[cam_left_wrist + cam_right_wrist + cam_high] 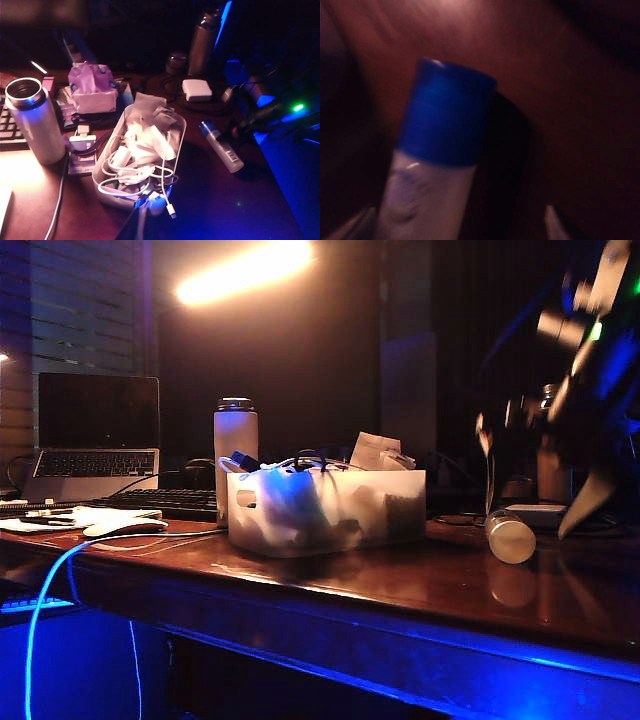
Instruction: Pick up the liquid glue and place it into the translucent box.
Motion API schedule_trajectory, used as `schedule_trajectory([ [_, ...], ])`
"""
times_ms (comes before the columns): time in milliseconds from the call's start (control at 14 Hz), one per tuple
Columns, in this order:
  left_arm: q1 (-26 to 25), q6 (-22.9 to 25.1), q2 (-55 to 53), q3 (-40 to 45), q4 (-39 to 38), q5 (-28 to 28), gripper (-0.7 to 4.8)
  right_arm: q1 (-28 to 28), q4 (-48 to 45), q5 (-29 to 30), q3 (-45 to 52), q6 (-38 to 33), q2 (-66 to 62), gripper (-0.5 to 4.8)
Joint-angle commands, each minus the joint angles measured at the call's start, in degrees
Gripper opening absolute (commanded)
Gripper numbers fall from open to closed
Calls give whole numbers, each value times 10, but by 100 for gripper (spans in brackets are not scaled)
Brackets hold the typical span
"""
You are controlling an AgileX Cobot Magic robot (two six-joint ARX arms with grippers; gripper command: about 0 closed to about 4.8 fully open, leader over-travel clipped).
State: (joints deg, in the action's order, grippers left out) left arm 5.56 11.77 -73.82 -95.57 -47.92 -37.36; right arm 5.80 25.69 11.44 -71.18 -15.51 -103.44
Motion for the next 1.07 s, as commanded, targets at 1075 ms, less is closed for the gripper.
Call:
schedule_trajectory([
  [1075, 0, -12, 3, -3, 3, -30, -5, 52, -44, -51, -13, -25, -58, 269],
])
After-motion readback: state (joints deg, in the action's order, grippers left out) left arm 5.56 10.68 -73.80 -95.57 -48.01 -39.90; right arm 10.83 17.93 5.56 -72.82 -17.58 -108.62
